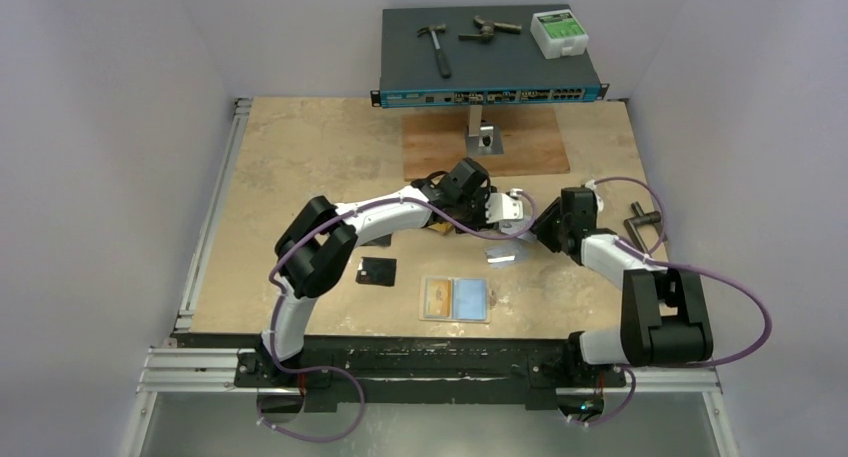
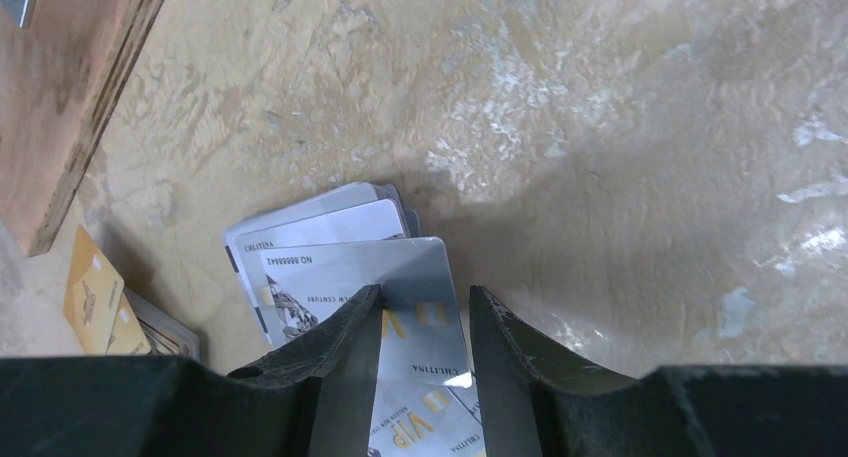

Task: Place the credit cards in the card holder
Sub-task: Pick up the credit card from the storage box.

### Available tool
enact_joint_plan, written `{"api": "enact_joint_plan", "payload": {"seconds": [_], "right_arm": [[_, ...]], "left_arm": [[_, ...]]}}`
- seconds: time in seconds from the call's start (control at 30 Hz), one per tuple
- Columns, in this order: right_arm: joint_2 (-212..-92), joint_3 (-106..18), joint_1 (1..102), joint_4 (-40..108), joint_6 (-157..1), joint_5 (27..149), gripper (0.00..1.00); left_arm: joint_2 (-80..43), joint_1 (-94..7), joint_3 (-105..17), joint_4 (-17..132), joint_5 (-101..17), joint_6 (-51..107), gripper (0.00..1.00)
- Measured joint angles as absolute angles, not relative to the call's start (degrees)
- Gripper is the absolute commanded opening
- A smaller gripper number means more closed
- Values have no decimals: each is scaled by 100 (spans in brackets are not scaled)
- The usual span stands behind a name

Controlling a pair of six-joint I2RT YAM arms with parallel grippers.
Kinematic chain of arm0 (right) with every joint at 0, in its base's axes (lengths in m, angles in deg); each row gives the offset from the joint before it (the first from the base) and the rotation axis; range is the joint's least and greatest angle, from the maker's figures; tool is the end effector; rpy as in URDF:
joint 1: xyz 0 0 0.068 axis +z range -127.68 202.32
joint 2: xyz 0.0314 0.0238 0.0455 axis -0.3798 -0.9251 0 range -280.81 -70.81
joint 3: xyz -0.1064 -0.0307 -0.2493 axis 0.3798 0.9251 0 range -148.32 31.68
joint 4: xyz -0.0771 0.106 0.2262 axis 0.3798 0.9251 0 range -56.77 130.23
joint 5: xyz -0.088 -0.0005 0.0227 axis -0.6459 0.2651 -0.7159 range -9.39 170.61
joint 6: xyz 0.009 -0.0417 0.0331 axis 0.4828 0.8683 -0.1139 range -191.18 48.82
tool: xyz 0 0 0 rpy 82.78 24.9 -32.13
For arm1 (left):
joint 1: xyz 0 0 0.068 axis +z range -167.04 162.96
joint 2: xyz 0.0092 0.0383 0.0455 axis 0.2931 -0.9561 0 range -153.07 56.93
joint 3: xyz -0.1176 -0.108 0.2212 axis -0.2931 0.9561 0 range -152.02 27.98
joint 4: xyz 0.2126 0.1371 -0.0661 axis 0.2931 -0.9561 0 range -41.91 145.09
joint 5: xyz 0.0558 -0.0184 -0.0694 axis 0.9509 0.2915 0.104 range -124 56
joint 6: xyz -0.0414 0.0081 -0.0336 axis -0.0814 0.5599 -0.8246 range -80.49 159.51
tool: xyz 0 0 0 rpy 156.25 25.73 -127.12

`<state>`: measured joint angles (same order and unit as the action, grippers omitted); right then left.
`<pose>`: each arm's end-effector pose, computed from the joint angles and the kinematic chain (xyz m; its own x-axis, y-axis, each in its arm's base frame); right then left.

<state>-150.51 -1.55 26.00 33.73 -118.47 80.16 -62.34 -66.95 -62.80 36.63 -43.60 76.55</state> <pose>0.2593 0.0164 0.1567 -0.5379 0.7017 -0.4671 0.4961 0.7115 0.4977 0.2965 -0.3615 0.1999 0.1229 0.7761 -0.6185 0.9441 0.1006 0.3140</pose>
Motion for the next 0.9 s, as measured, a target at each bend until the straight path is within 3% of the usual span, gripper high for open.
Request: {"api": "enact_joint_plan", "payload": {"seconds": [0.37, 0.53, 0.57, 0.67, 0.7, 0.9], "right_arm": [[-14572, -96, 2598, 3884, -11847, 7813, 34], [-14290, -98, 2600, 3995, -11845, 7815, 23], [-14264, -101, 2600, 4009, -11849, 7815, 28], [-14257, -120, 2598, 4026, -11849, 7824, 61], [-14281, -144, 2598, 4063, -11831, 7837, 67], [-14391, -173, 2598, 4118, -11766, 7863, 70]], "left_arm": [[-6157, -6693, -6210, 3661, -4365, 7609, 46], [-6144, -6693, -6210, 3658, -4363, 7609, 46], [-6144, -6693, -6210, 3661, -4363, 7609, 46], [-6140, -6691, -6210, 3661, -4363, 7605, 46], [-6137, -6691, -6210, 3658, -4363, 7603, 46], [-6081, -6691, -6169, 3658, -4365, 7596, 46]]}}
